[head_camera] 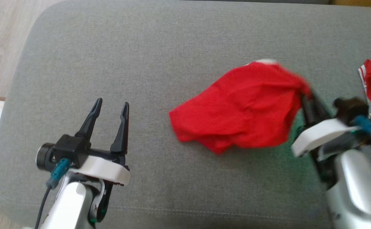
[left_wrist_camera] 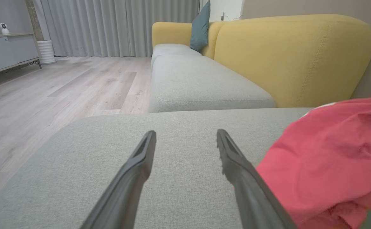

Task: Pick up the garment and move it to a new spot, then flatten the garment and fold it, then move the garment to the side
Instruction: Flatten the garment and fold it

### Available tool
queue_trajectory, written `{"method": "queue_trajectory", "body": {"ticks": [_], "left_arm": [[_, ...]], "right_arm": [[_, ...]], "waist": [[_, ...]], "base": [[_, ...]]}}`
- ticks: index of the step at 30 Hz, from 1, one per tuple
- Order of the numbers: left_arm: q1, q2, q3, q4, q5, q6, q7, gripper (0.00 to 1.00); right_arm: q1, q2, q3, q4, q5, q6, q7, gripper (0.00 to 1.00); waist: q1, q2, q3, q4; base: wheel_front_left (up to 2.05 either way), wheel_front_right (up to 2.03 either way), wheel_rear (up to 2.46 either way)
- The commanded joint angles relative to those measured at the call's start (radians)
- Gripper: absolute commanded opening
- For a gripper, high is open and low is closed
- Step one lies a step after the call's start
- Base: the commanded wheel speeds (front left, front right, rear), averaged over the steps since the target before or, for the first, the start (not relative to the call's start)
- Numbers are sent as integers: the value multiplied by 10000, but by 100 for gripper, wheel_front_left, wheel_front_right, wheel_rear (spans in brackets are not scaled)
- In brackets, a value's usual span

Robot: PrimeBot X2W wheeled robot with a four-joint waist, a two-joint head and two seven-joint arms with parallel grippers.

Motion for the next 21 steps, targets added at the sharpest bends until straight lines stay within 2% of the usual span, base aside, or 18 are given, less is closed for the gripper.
{"method": "queue_trajectory", "body": {"ticks": [1,4,8,15,16,18,21], "left_arm": [[-347,70,485,-292,115,-97,-121,100],[-330,8,538,-283,148,-162,-121,100],[-308,-62,562,-242,181,-239,-121,100],[-243,-160,641,-105,240,-369,-121,100],[-224,-163,669,-87,245,-373,-122,100],[-169,-166,716,-40,258,-374,-122,100],[-39,-176,762,6,280,-371,-122,100]], "right_arm": [[-240,-236,-26,-817,-269,39,94,0],[141,-517,-270,-1456,-574,39,292,0],[894,-623,-477,-1586,-630,39,684,0],[2786,-180,-758,-1437,-492,39,1162,0],[2933,-93,-813,-1466,-445,39,1144,12],[3146,54,-930,-1515,-380,39,1123,100],[3314,189,-942,-1703,-293,39,896,100]], "waist": [[0,0,-5,-47],[0,0,-2,-106],[0,0,-6,-120],[0,0,-28,-151],[0,0,-37,-173],[0,0,-85,-226],[0,0,-200,-291]], "base": [[0,0,0],[0,0,0],[0,0,0],[0,0,0],[0,0,0],[0,0,0],[0,0,0]]}}
